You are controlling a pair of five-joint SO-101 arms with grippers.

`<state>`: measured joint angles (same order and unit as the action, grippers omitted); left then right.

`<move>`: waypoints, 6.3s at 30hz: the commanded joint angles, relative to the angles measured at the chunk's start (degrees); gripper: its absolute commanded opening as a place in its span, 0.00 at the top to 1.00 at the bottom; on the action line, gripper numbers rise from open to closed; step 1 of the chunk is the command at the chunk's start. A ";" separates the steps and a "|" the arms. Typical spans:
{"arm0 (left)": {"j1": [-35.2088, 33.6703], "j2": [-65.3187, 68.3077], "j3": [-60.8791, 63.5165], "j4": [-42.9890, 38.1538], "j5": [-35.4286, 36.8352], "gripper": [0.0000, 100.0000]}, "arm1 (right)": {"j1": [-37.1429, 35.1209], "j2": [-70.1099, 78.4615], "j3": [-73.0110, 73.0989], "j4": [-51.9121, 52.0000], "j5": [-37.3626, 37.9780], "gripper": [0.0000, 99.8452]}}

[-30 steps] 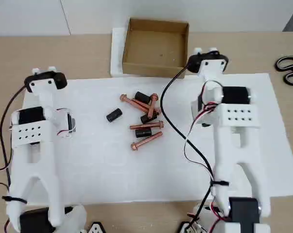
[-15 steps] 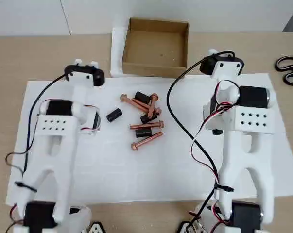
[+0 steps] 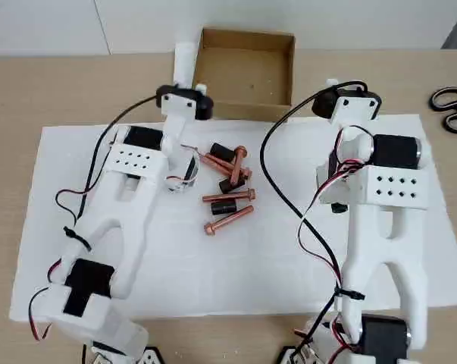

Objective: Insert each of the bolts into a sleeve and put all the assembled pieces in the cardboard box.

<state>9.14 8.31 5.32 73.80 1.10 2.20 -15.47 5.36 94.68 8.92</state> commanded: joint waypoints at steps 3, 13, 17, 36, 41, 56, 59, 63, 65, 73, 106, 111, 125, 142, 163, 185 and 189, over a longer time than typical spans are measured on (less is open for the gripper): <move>-0.26 5.71 -9.54 -1.41 12.92 0.89 | 0.48 -2.07 -3.25 0.48 -0.97 1.00; 3.96 15.38 -18.24 -1.41 26.73 0.89 | 0.48 -2.07 -3.25 0.48 -1.14 1.00; 4.66 15.30 -18.33 -1.41 26.81 0.89 | 0.48 -2.07 -3.25 0.40 -1.05 1.00; 2.81 15.91 -17.27 -8.00 50.90 0.89 | 0.48 -1.98 -3.16 0.31 -1.14 1.00; 2.81 15.91 -14.46 -9.49 59.60 0.89 | 0.48 -1.98 -3.16 0.13 -1.14 1.00; 2.81 16.00 -8.13 -18.11 60.31 0.89 | 0.48 -1.98 -3.16 0.13 -1.14 1.00; 2.81 18.64 -8.57 -18.11 62.95 0.89 | 0.48 -1.98 -3.16 0.13 -1.14 1.00; 2.20 21.63 -9.27 -19.08 63.82 0.89 | 0.48 -1.98 -3.16 0.22 -1.14 1.00; 1.67 21.45 -9.71 -18.81 63.82 0.89 | 0.48 -1.98 -3.16 0.22 -1.23 1.00; 2.02 21.19 -9.80 -18.64 63.91 0.95 | 0.48 -1.98 -1.14 -1.01 -1.23 1.00; 4.31 1.67 -20.00 -6.68 44.75 1.00 | 0.13 -2.24 -0.79 -0.84 -0.97 1.00; 4.57 -6.59 -20.18 -2.73 39.91 1.00 | -0.04 -2.68 -1.05 -0.66 -1.23 1.00; 4.40 -19.96 -19.82 7.12 21.45 1.00 | -3.21 -33.54 0.09 0.84 -1.14 1.00; 10.11 -20.31 -19.82 5.36 18.55 1.00 | -3.74 -73.27 49.58 -27.65 -5.10 1.00; 21.19 -20.48 -20.18 -4.31 18.73 1.00 | -20.88 -88.40 69.54 -39.69 -17.58 1.00; 22.24 -42.55 -4.97 -11.34 23.91 1.00 | -22.64 -88.48 76.22 -53.67 -18.11 1.00; 22.24 -44.04 1.89 -19.16 23.65 1.00 | -27.38 -88.57 80.79 -61.93 -18.02 1.00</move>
<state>31.38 -32.66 4.53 60.62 25.27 -22.59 -103.21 84.84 38.77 -8.31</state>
